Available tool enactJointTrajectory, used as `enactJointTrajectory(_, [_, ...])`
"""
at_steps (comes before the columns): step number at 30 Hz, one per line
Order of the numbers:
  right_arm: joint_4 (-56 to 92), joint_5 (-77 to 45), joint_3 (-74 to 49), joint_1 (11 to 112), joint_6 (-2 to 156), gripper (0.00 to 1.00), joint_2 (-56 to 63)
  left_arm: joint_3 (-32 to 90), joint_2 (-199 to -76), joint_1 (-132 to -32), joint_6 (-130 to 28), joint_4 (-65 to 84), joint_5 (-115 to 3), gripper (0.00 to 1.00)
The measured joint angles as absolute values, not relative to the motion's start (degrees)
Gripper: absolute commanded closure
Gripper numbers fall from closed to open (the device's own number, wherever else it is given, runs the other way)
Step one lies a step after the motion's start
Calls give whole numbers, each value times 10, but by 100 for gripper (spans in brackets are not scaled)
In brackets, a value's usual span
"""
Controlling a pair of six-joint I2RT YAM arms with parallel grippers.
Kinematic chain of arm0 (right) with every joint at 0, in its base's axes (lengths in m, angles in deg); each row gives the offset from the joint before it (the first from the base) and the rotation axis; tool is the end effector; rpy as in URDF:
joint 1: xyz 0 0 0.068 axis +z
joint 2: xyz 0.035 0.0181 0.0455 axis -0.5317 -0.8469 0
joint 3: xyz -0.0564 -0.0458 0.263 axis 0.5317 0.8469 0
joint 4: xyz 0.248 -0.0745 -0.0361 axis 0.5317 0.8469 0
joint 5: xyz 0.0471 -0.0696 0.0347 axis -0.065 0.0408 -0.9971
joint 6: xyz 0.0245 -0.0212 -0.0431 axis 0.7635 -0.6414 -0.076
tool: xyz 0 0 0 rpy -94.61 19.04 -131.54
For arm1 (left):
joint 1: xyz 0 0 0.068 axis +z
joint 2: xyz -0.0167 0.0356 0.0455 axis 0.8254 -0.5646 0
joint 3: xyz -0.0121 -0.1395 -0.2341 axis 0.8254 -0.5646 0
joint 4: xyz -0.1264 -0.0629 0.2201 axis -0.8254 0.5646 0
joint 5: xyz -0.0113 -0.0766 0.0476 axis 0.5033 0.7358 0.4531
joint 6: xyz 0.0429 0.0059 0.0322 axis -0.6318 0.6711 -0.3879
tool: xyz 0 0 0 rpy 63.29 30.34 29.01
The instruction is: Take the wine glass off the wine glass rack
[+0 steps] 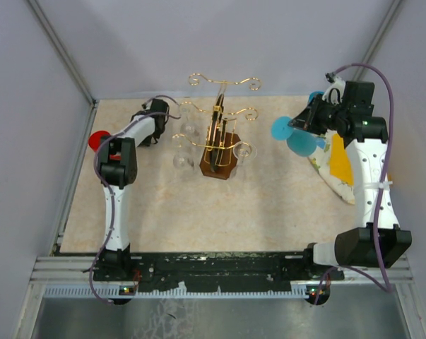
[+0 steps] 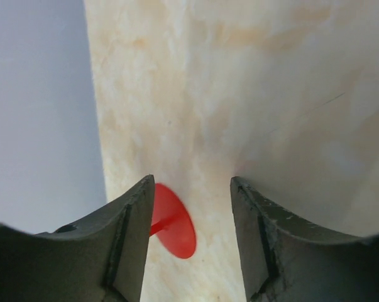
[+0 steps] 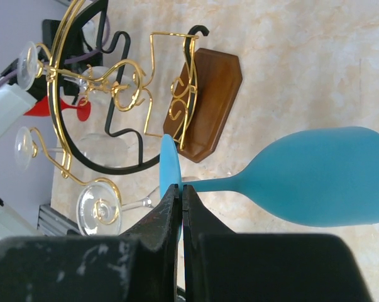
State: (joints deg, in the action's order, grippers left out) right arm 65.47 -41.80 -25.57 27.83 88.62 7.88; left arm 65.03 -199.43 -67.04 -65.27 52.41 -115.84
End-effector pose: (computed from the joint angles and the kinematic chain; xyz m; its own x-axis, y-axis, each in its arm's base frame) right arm 0.2730 -0.0006 0.4168 -0.6832 0.3129 -0.6598 -0.1799 0.8035 0.5674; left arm 0.4852 -0.0694 0.1376 -0.9258 0.2156 -0.3106 -0.1000 0.6527 0.7510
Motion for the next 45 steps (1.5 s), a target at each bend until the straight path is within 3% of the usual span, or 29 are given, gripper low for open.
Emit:
enactJointTrajectory(13, [693, -284, -257, 285, 845, 100, 60, 711, -1981, -657, -633, 482, -910, 16])
enactJointTrajectory(30, [761, 91, -220, 405, 803, 100, 45, 732, -1928, -586, -569, 466, -620, 15])
enactJointTrajectory(38, [777, 185, -142, 471, 819, 100, 21, 740, -1889, -567, -506, 445, -506, 17])
enactJointTrajectory(45, [791, 274, -103, 490, 848, 100, -19, 654, -1812, -517, -445, 368, -403, 18])
